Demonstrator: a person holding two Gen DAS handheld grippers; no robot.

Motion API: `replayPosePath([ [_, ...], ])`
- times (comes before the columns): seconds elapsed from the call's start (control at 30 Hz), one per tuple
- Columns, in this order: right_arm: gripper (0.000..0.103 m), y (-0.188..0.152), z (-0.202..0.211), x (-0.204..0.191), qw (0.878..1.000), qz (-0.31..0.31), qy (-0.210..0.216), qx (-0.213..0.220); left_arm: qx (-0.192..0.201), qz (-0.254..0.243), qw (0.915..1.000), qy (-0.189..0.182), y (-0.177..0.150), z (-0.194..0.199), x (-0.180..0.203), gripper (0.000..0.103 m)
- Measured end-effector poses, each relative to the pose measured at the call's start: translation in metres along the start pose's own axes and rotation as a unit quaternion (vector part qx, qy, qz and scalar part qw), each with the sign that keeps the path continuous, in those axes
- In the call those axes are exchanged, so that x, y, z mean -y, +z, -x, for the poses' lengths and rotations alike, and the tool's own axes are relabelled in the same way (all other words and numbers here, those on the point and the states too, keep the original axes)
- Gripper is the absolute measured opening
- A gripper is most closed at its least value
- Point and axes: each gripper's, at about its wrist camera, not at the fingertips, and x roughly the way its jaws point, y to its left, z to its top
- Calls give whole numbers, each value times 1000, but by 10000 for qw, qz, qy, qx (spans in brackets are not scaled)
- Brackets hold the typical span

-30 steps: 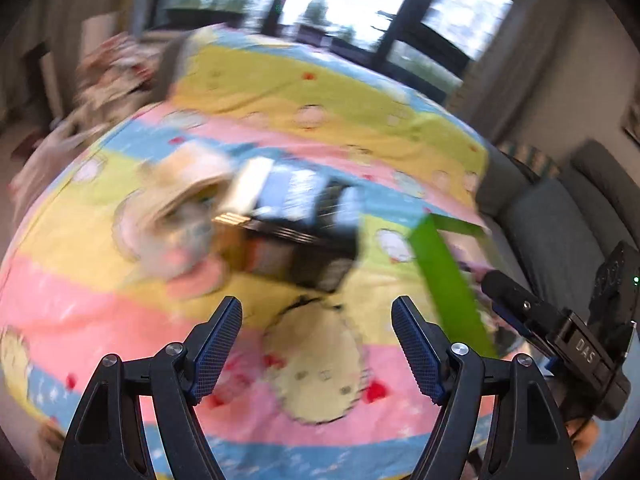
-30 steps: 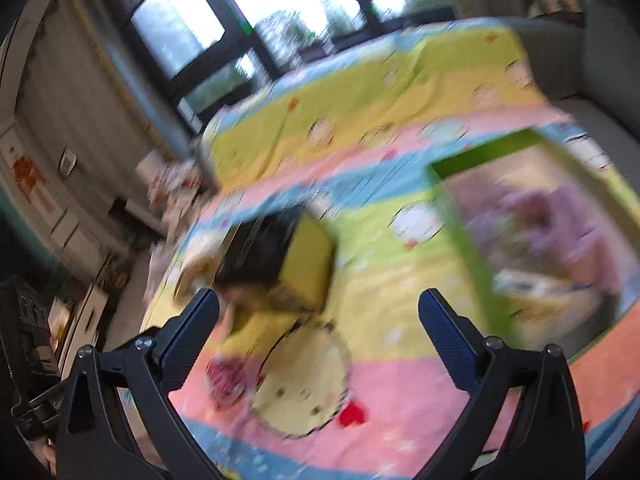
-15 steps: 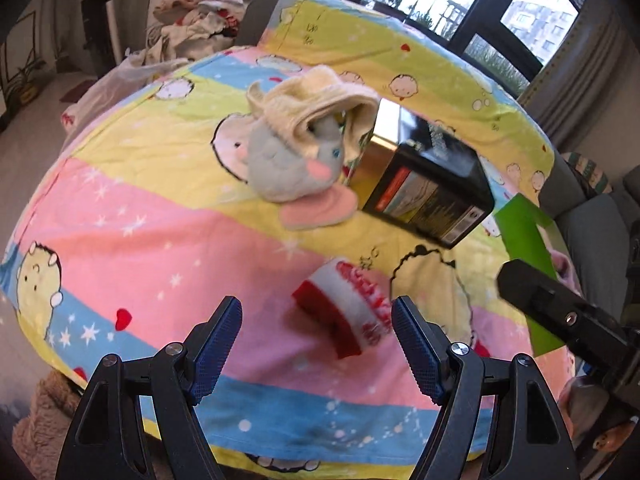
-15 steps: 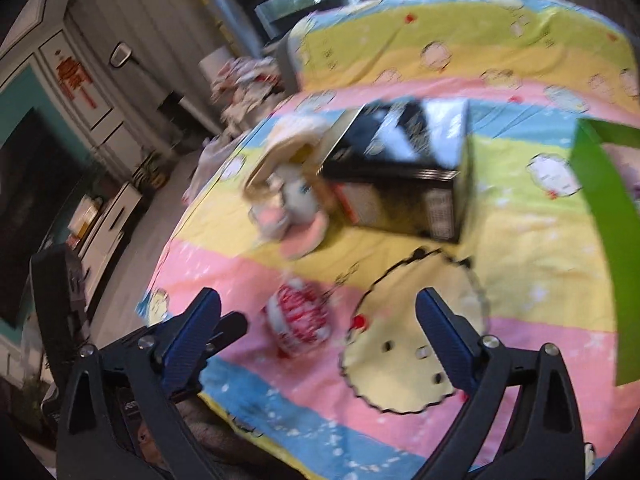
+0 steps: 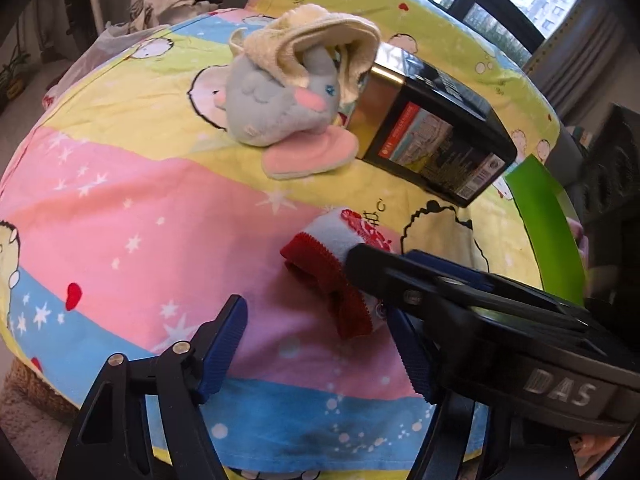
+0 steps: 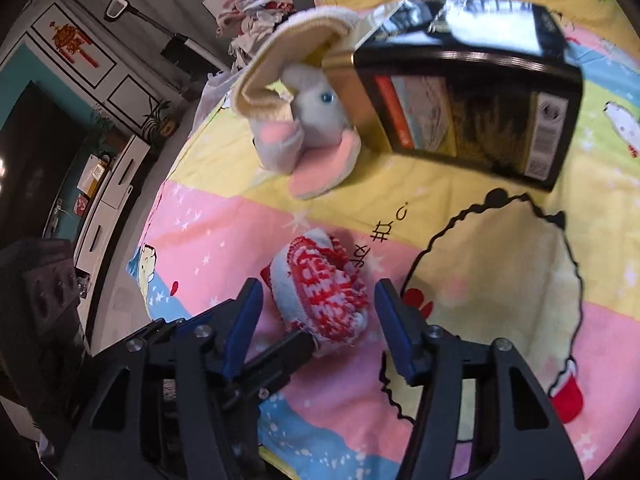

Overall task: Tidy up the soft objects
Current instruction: 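Move the right gripper to the red-and-white knit sock, then grasp the red-and-white sock with the right gripper and lift it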

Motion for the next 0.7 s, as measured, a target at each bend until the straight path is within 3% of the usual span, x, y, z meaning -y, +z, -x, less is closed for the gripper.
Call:
replayPosePath([
  [0.2, 48, 2, -11, 4, 9998, -68, 110, -132, 10, -11, 9996, -291, 0, -7, 2, 53],
  [0.33, 42, 1, -11, 7, 9997, 31, 196, -118, 32, -123, 9985, -536, -1, -6, 10, 29],
  [0.57, 39, -1, -1, 5, 9998, 100, 177, 9, 215, -324, 9977, -549, -1, 2, 20, 22],
  [0.7, 39, 1, 17, 1, 9993, 164, 116, 310, 487, -563, 9951, -653, 2, 16, 33, 22],
])
